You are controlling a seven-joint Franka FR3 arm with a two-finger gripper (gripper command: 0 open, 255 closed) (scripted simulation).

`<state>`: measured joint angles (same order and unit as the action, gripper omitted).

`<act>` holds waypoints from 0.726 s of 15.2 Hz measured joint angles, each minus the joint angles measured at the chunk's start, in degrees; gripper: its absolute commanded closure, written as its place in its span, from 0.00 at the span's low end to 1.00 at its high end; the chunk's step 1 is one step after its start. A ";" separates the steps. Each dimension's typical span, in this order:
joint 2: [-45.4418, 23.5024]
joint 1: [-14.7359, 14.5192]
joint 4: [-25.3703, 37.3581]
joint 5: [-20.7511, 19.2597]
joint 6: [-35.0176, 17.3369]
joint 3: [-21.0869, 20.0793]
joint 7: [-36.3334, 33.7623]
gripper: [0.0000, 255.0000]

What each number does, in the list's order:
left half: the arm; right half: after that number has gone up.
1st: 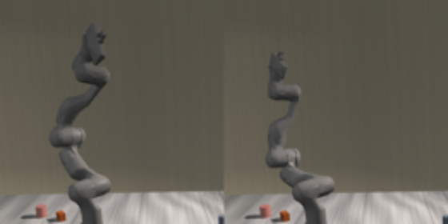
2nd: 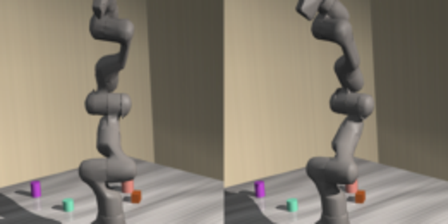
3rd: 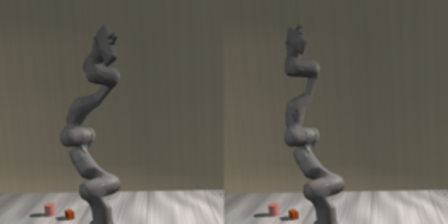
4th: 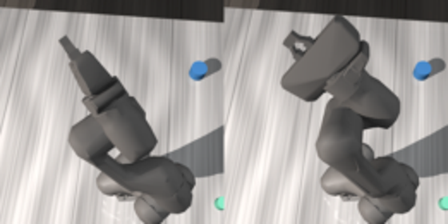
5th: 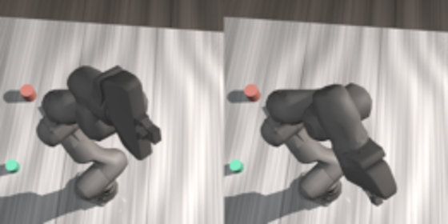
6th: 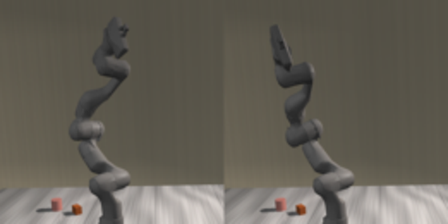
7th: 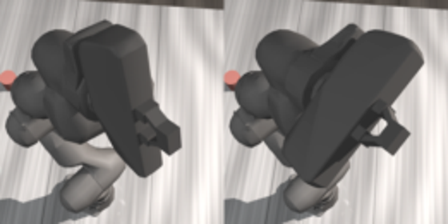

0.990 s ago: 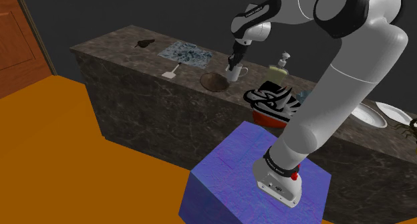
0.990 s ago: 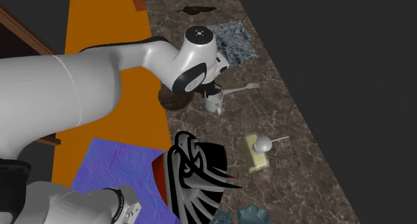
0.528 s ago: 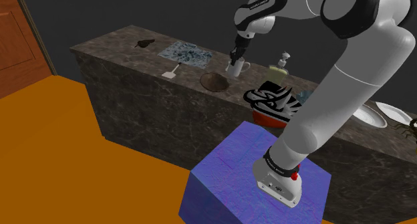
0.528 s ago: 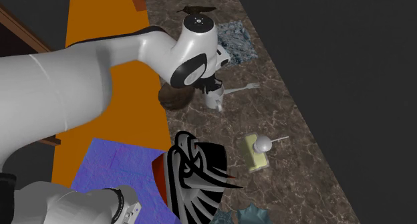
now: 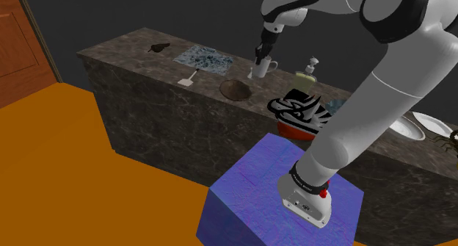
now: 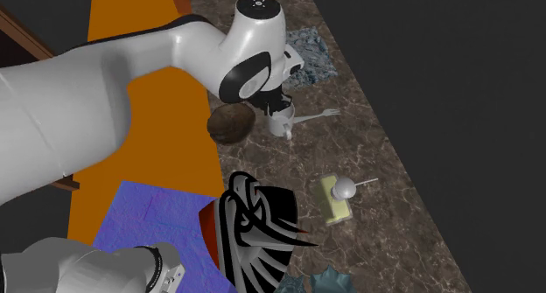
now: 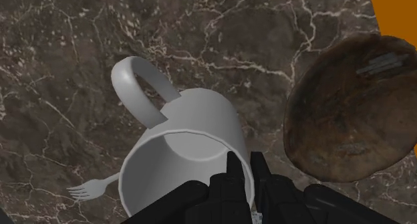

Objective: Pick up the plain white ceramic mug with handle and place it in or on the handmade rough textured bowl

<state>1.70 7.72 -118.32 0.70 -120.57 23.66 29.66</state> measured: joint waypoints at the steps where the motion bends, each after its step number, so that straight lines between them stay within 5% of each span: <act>1: 0.38 -0.03 0.23 -0.18 0.57 -0.04 -0.17 1.00; 6: 1.78 -0.34 2.61 -0.85 4.24 -0.46 -1.20 1.00; 11: 8.30 -2.71 -2.15 -3.42 5.65 -4.25 -8.42 1.00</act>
<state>9.99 5.01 -120.47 -2.72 -114.92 19.41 21.24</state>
